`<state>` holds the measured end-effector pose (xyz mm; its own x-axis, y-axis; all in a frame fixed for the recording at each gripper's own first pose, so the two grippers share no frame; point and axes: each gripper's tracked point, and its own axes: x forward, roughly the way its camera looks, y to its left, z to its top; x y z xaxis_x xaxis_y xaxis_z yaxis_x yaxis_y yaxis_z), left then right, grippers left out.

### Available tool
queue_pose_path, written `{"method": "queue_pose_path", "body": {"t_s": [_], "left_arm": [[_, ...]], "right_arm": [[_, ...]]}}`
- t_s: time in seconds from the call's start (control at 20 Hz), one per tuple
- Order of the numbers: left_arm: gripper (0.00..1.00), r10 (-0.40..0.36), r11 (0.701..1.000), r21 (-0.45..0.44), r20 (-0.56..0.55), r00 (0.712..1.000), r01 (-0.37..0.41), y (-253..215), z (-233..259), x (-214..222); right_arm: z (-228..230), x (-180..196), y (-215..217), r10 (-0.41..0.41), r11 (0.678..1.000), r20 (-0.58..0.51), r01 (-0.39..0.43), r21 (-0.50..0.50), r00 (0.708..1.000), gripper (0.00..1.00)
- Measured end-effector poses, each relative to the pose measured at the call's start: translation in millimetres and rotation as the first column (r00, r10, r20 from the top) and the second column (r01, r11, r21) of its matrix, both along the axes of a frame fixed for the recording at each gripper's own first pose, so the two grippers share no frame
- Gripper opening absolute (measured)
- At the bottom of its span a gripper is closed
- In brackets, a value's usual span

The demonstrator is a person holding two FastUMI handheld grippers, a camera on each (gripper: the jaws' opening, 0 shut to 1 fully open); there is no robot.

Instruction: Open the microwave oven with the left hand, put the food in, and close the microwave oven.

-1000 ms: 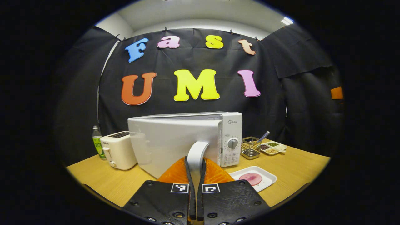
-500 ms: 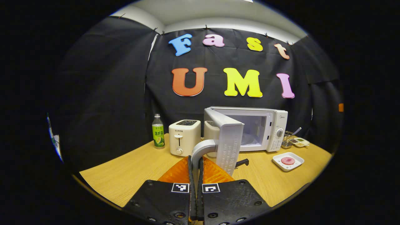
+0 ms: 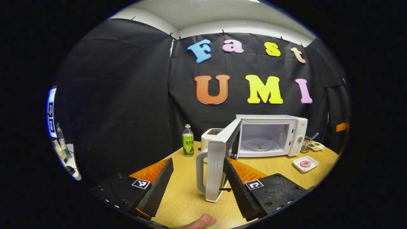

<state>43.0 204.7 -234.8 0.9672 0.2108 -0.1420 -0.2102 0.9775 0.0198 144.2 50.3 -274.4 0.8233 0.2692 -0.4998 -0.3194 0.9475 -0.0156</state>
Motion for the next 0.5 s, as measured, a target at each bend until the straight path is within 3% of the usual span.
{"method": "queue_pose_path", "body": {"t_s": [0.05, 0.1, 0.15, 0.2, 0.25, 0.3, 0.35, 0.4, 0.45, 0.5], "left_arm": [[0.8, 0.005, 1.0, -0.001, 0.008, 1.0, -0.005, -3, 9, -3], [0.82, 0.003, 1.0, -0.011, 0.016, 1.0, -0.002, -11, 18, -4], [0.94, -0.002, 1.0, -0.025, 0.025, 1.0, 0.002, -16, 26, -6], [0.94, -0.001, 0.999, -0.038, 0.04, 0.999, 0.003, -20, 36, -7], [0.94, 0.001, 0.999, -0.041, 0.061, 0.998, 0.001, -23, 46, -8], [0.94, 0.0, 0.999, -0.045, 0.08, 0.997, 0.004, -29, 57, -10], [0.94, 0.003, 0.999, -0.042, 0.102, 0.995, 0.001, -31, 66, -13], [0.94, 0.011, 0.999, -0.04, 0.118, 0.993, -0.006, -32, 75, -13], [0.94, 0.021, 0.999, -0.034, 0.13, 0.991, -0.017, -33, 82, -16], [0.94, 0.033, 0.999, -0.029, 0.139, 0.99, -0.029, -32, 88, -18]], "right_arm": [[-19, 13, 6, 0.03, 0.999, -0.069, -0.032, -0.027, 0.997, 1.0], [-37, 24, 11, 0.051, 0.997, -0.145, -0.06, -0.056, 0.988, 0.92], [-54, 35, 12, 0.065, 0.994, -0.213, -0.083, -0.076, 0.975, 0.92], [-71, 43, 9, 0.071, 0.99, -0.274, -0.101, -0.098, 0.959, 1.0], [-87, 51, 6, 0.072, 0.986, -0.335, -0.118, -0.119, 0.939, 1.0], [-98, 57, 5, 0.062, 0.985, -0.385, -0.119, -0.127, 0.921, 0.92], [-111, 61, 5, 0.061, 0.983, -0.452, -0.133, -0.129, 0.89, 1.0], [-123, 65, 5, 0.061, 0.982, -0.509, -0.144, -0.126, 0.858, 0.98], [-135, 69, 6, 0.062, 0.979, -0.564, -0.159, -0.125, 0.824, 0.94], [-146, 73, 6, 0.06, 0.978, -0.609, -0.168, -0.122, 0.791, 0.82]]}}
